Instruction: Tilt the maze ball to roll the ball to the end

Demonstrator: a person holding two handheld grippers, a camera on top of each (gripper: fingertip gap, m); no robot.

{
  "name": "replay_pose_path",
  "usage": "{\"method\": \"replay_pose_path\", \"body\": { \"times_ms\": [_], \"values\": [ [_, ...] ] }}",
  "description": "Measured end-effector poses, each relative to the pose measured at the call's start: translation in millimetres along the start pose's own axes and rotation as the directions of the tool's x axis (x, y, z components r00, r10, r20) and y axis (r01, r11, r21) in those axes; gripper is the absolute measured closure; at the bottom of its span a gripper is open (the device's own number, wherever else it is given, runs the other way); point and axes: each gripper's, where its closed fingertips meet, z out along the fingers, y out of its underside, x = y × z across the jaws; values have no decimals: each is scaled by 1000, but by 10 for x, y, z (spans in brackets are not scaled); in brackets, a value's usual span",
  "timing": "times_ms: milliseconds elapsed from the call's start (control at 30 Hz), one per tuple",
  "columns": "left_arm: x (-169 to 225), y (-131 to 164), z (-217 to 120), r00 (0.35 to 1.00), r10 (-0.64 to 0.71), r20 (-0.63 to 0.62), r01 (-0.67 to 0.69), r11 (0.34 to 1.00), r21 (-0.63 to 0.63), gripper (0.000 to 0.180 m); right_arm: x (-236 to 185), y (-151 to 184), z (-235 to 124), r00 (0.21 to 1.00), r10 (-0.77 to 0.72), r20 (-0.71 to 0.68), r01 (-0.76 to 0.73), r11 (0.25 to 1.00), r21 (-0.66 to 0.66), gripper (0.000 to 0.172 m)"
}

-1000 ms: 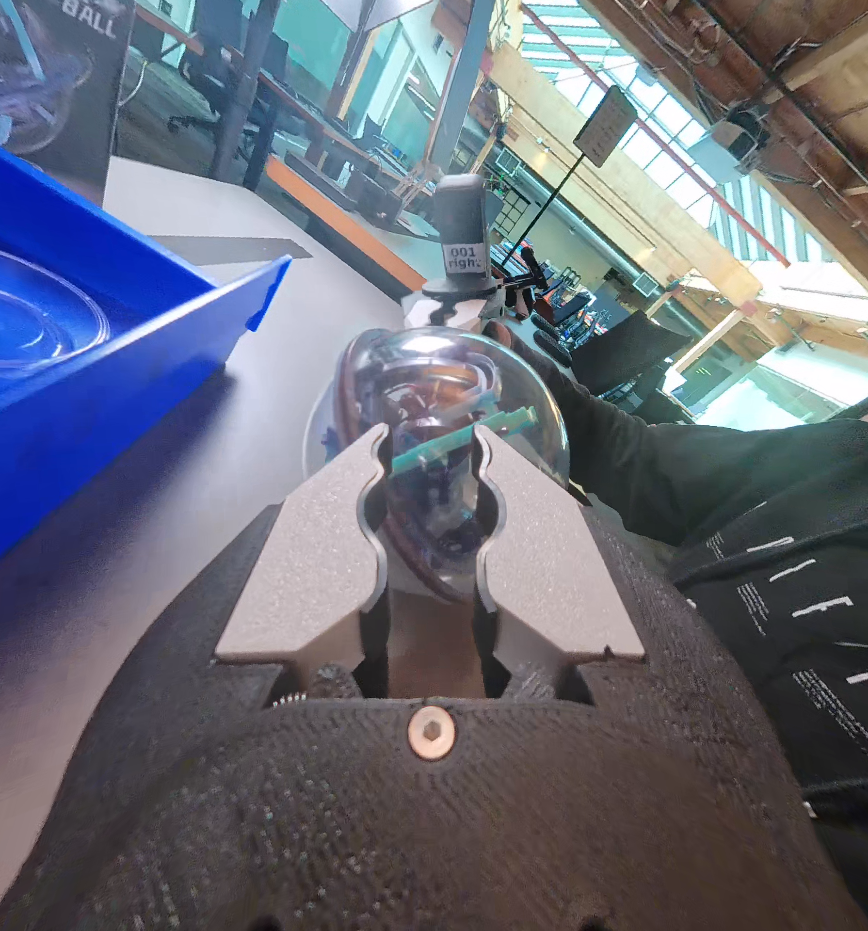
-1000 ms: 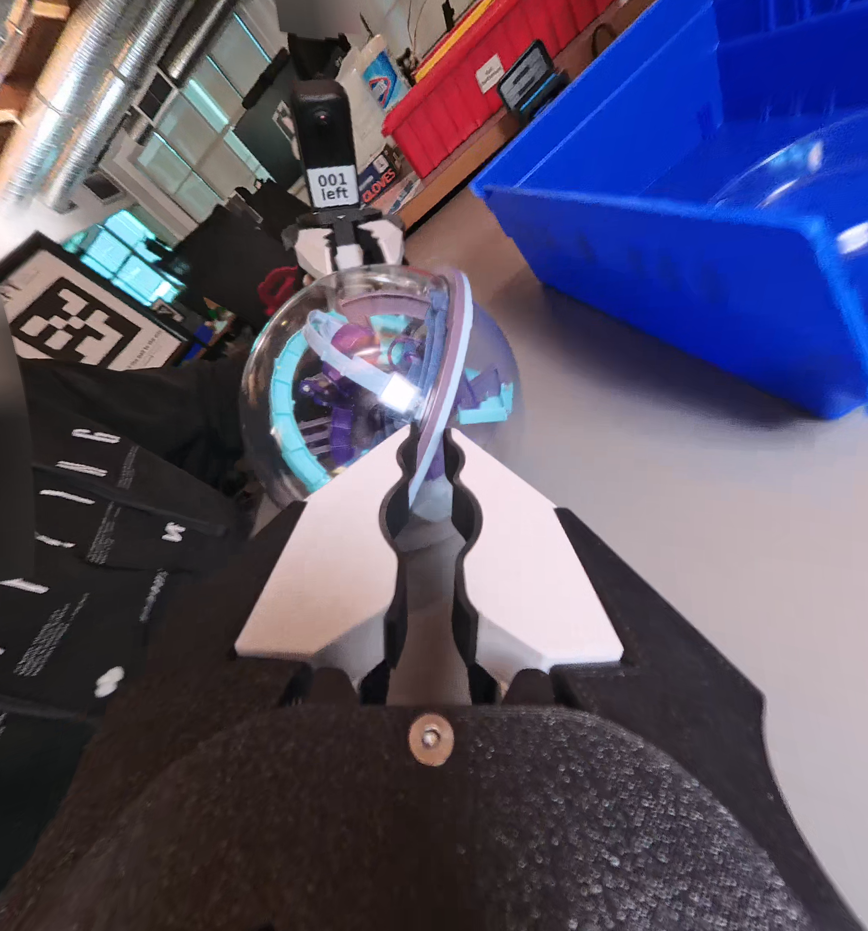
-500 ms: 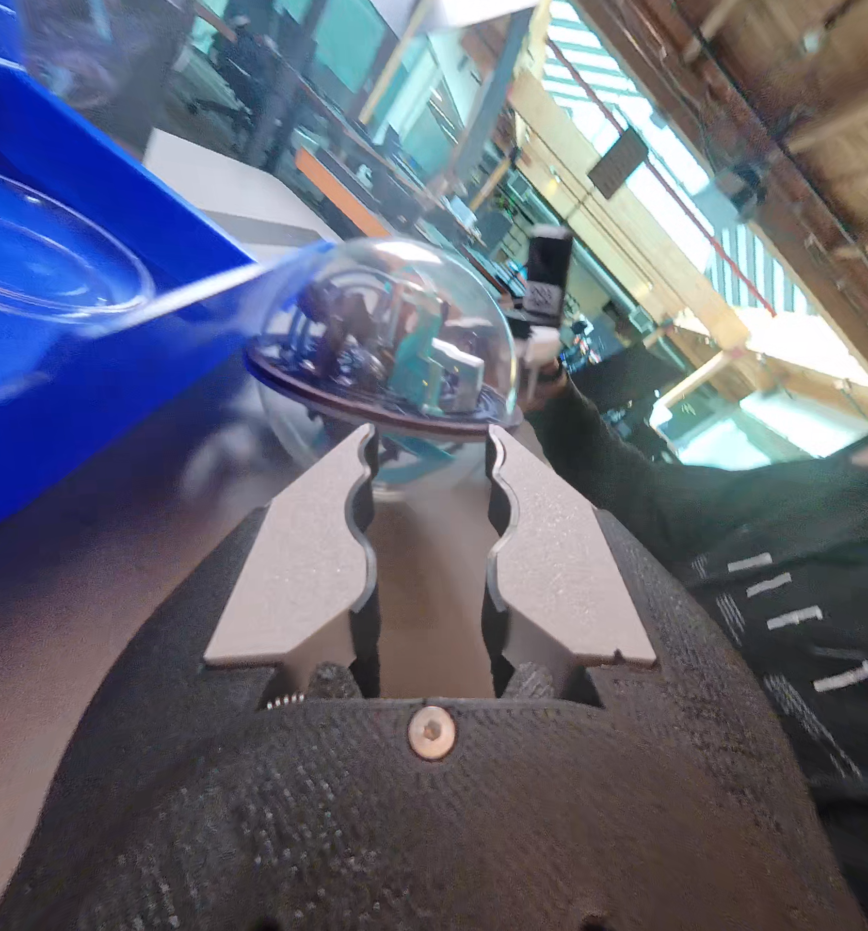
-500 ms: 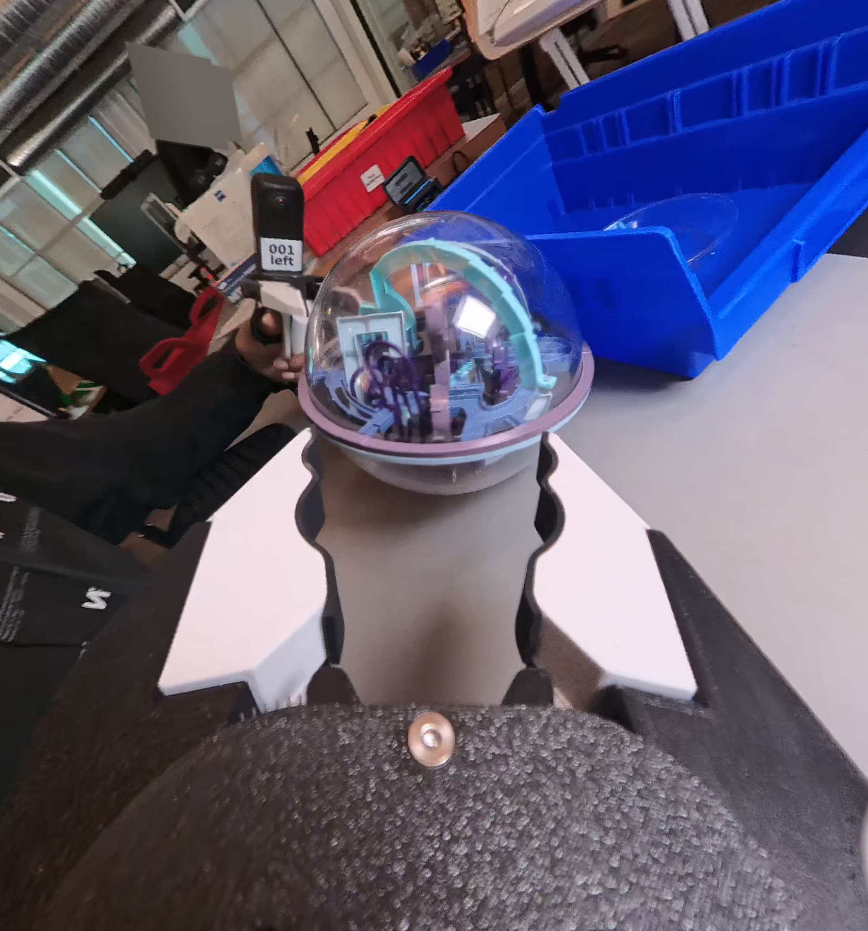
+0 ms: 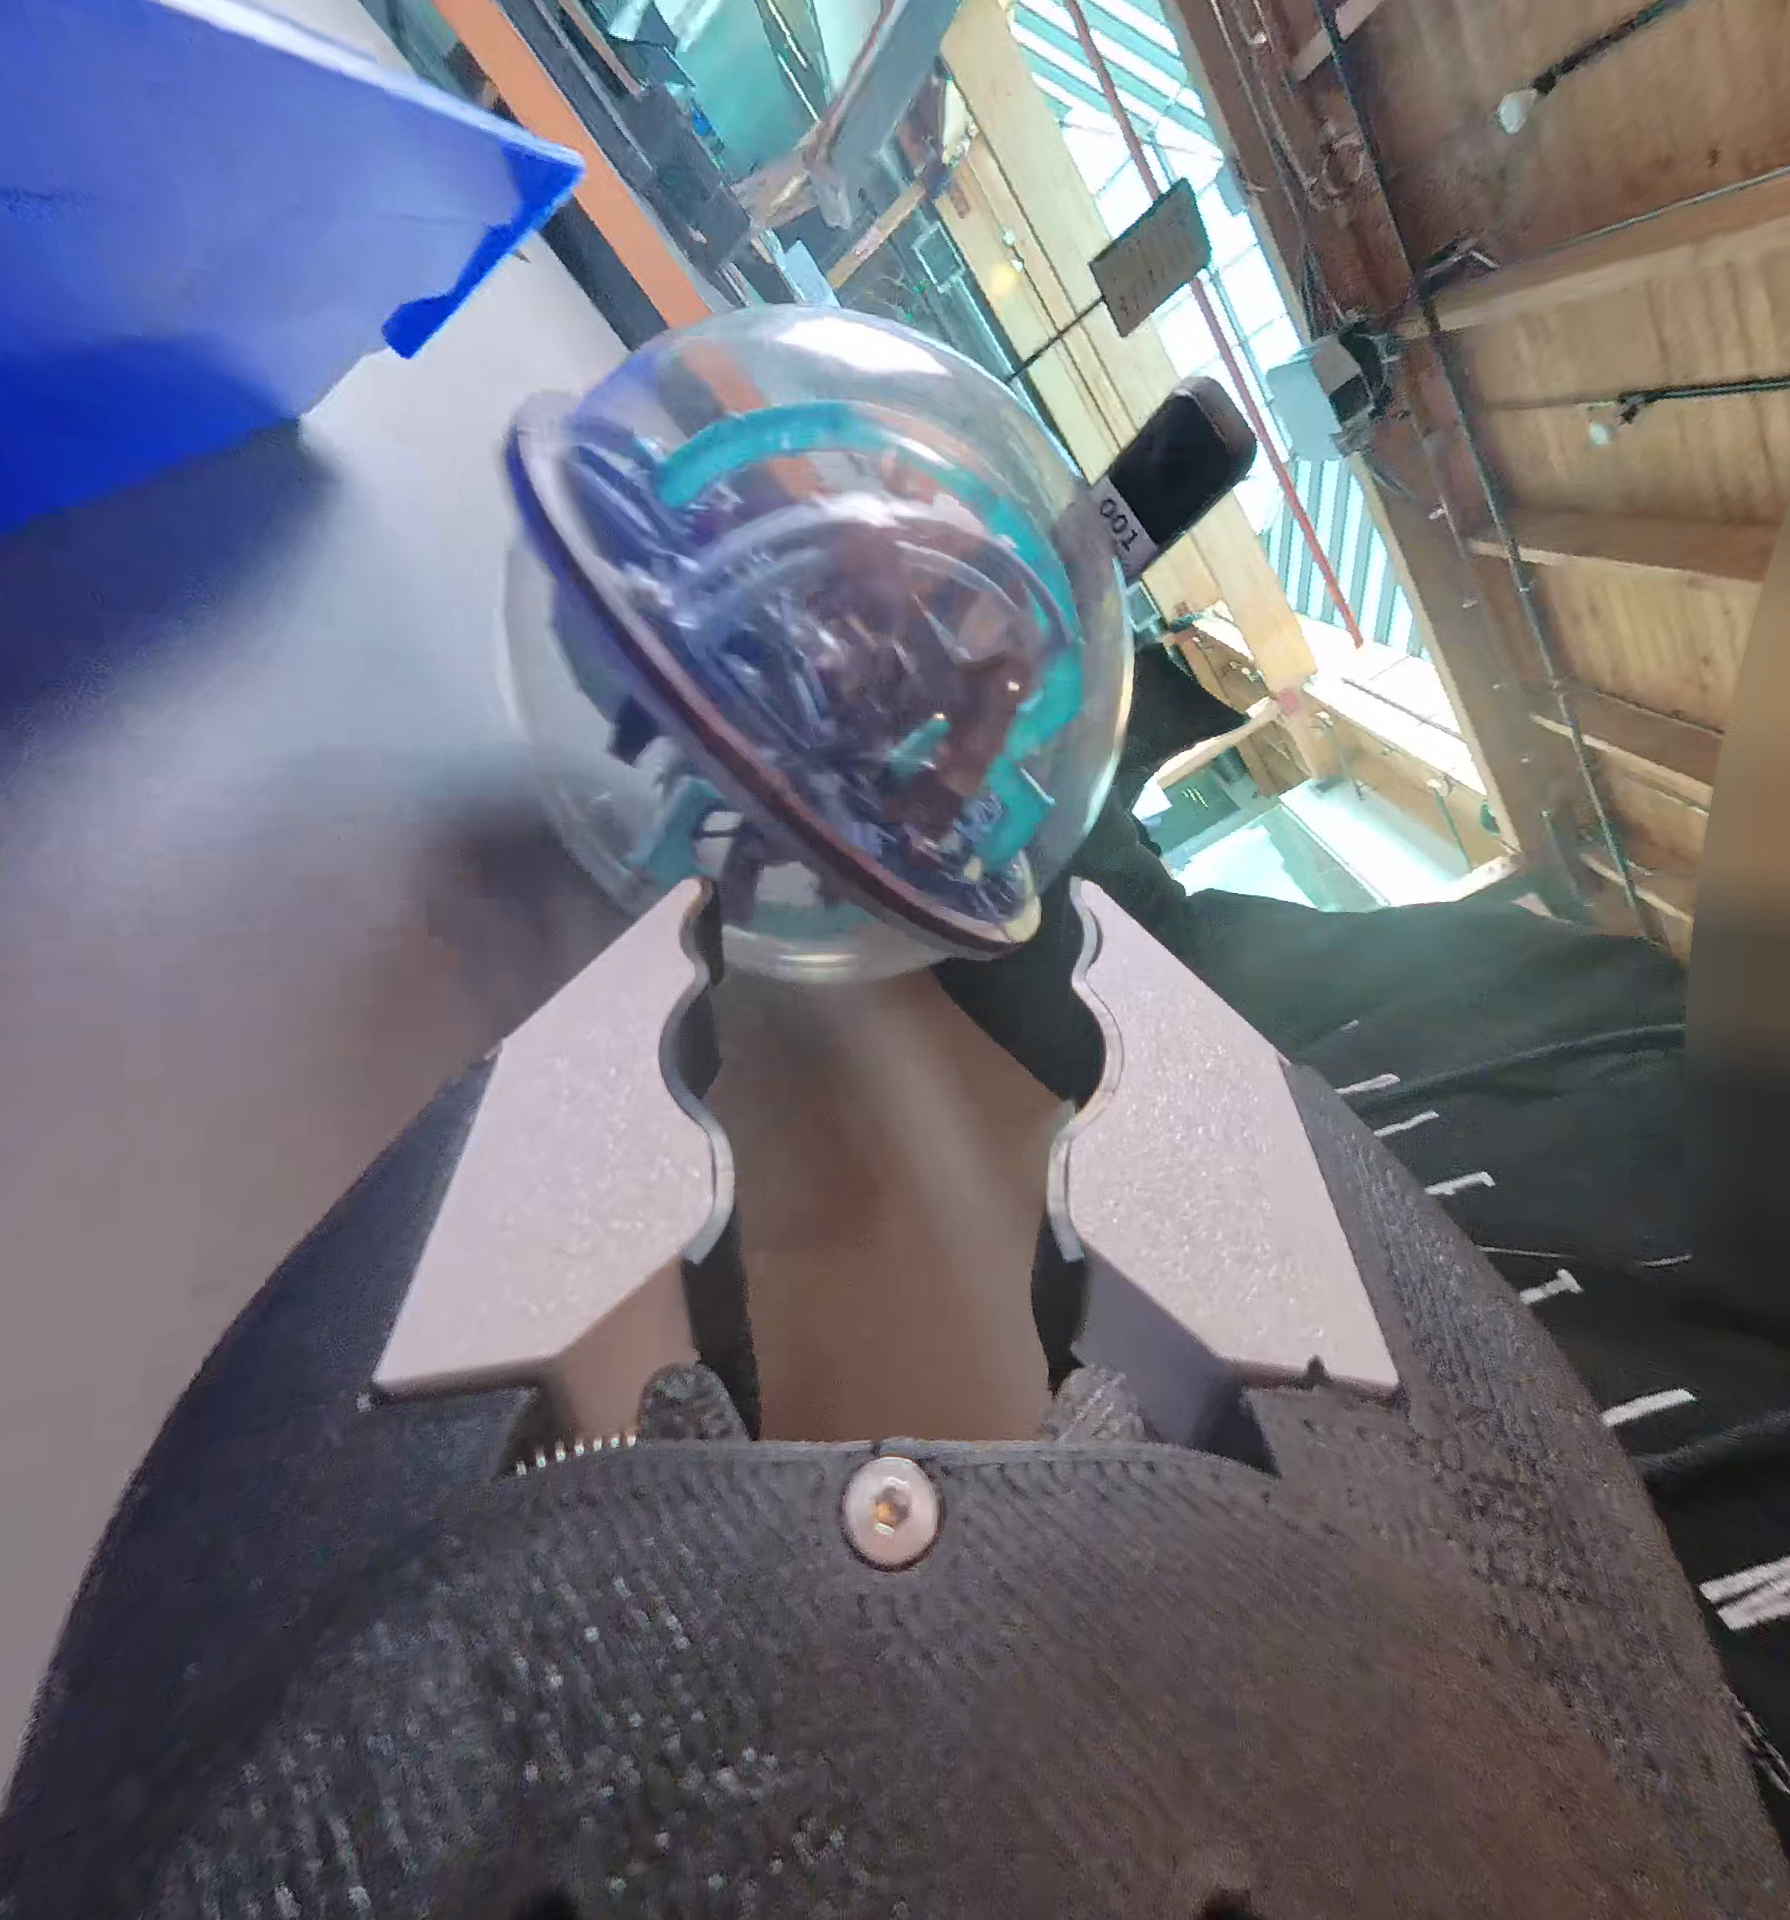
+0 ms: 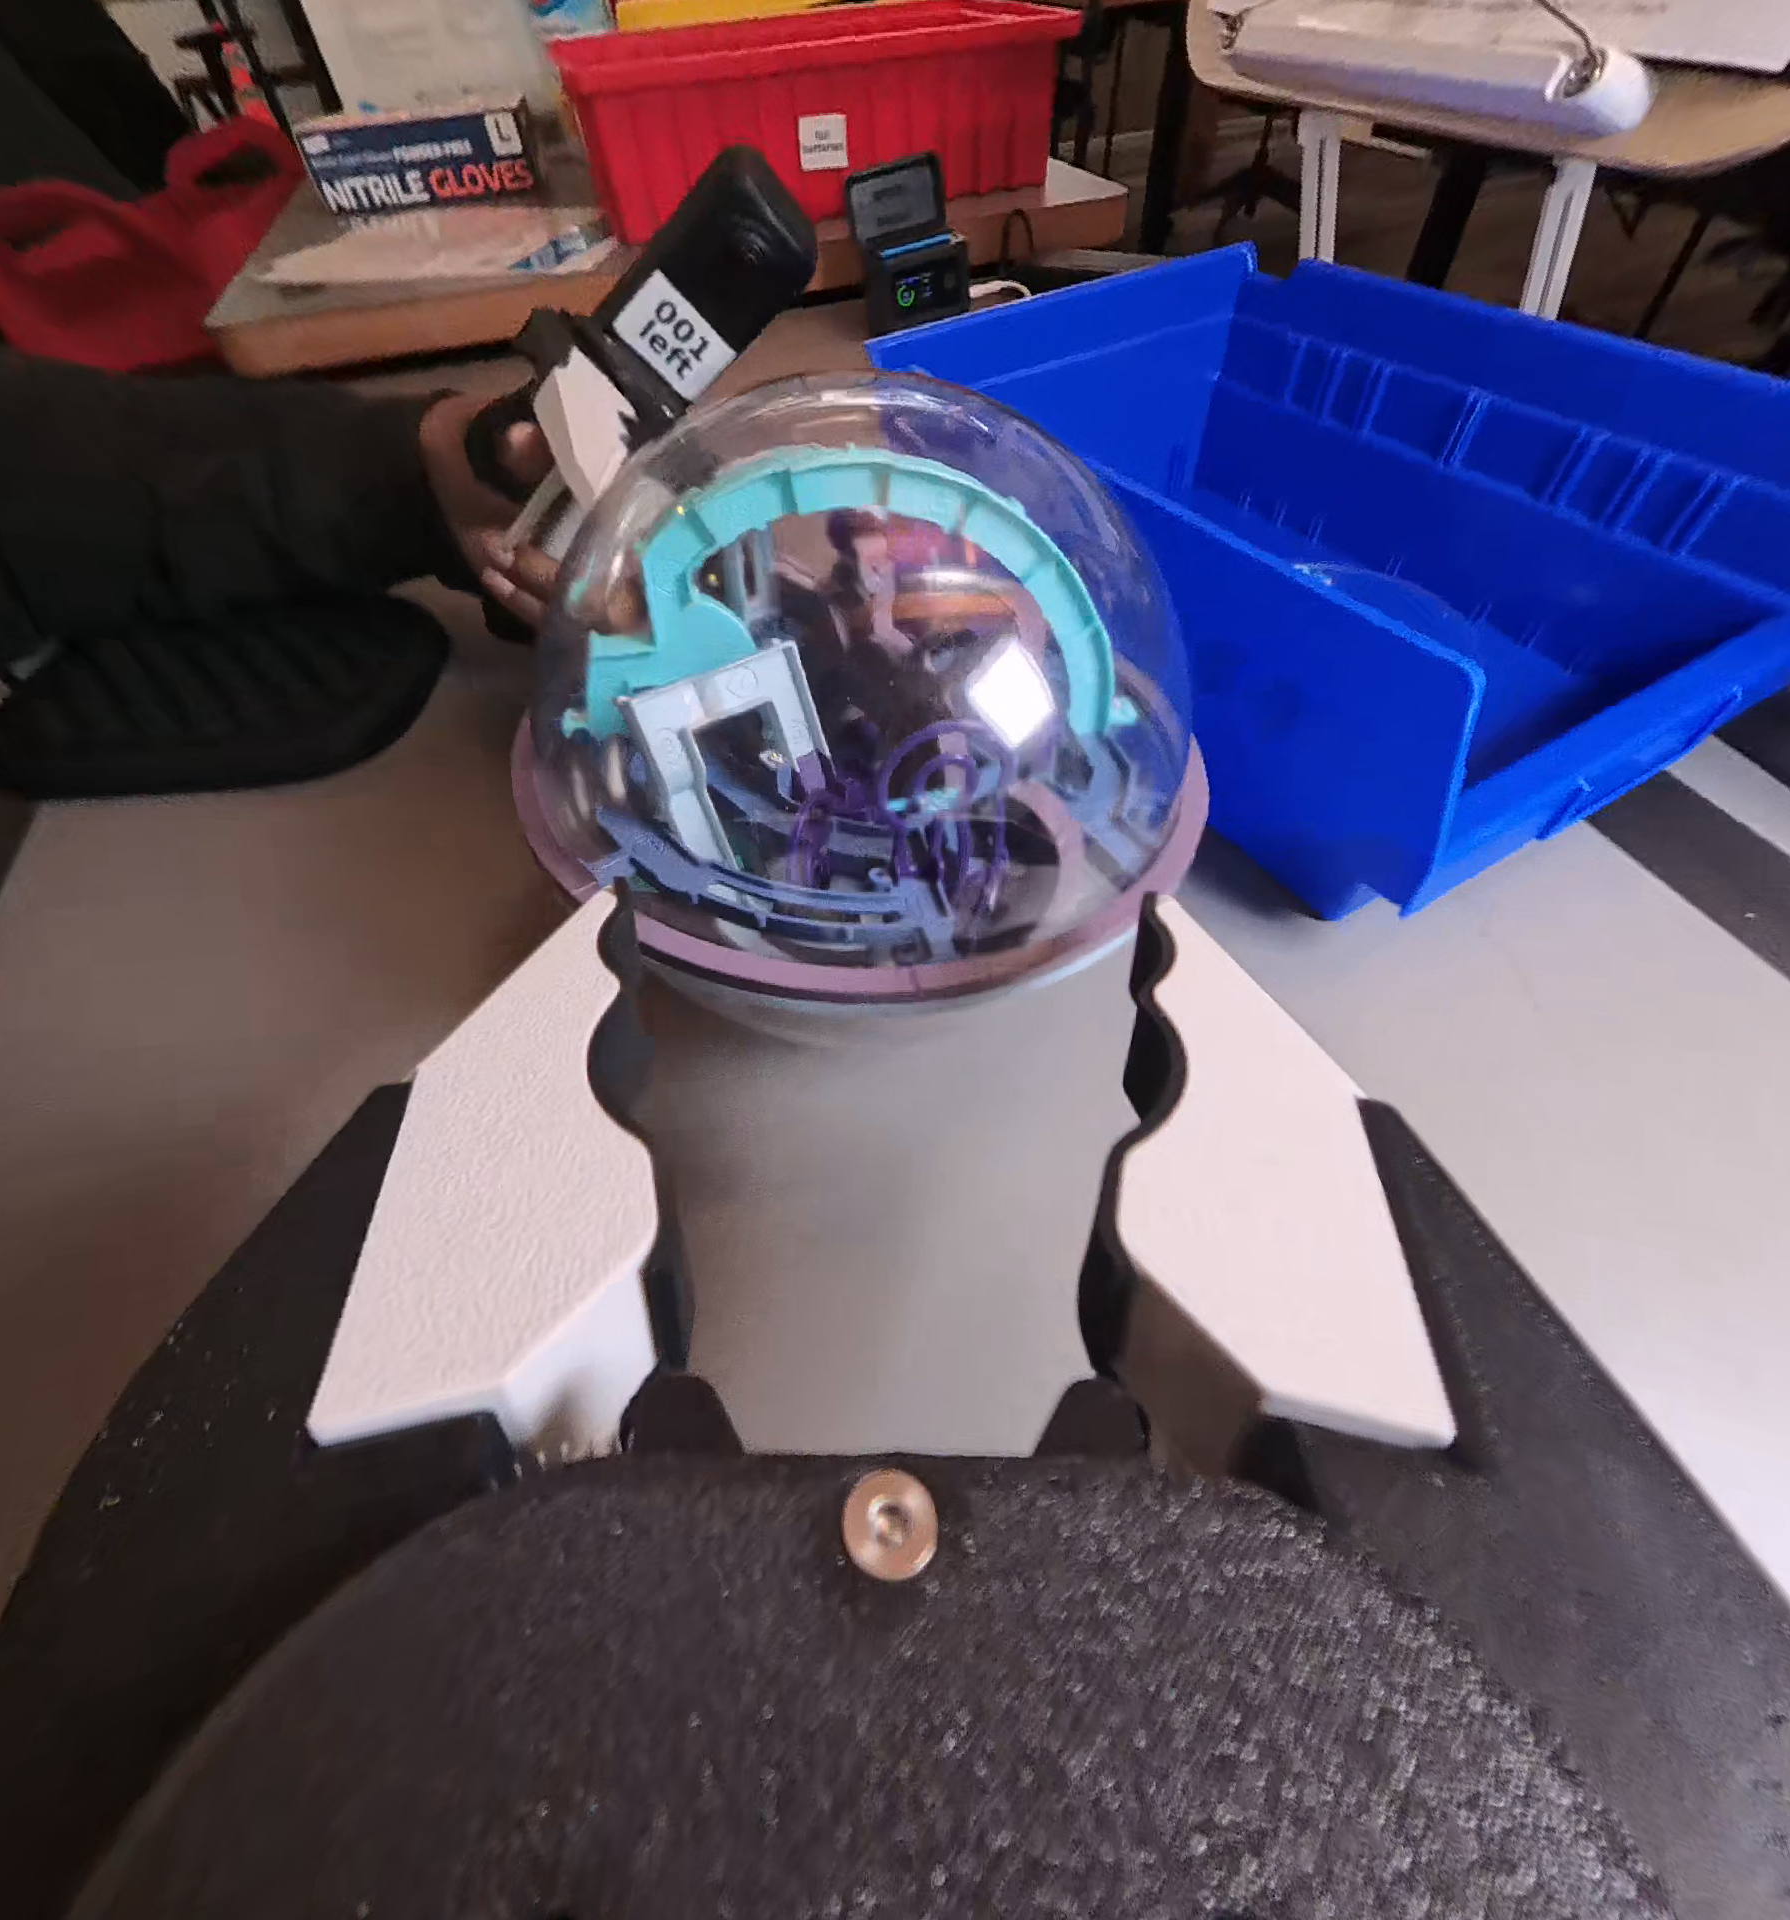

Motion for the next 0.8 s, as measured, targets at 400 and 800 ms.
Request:
{"method": "replay_pose_path", "body": {
  "times_ms": [400,800],
  "values": [
    [13,-116,38,999,41,-6,-40,995,89,159,-271,225,-13,938,261,228,-265,964,-14,115],
    [-23,-86,36,999,32,0,-32,994,102,172,-241,250,-77,889,353,291,-374,927,17,141]
  ]
}}
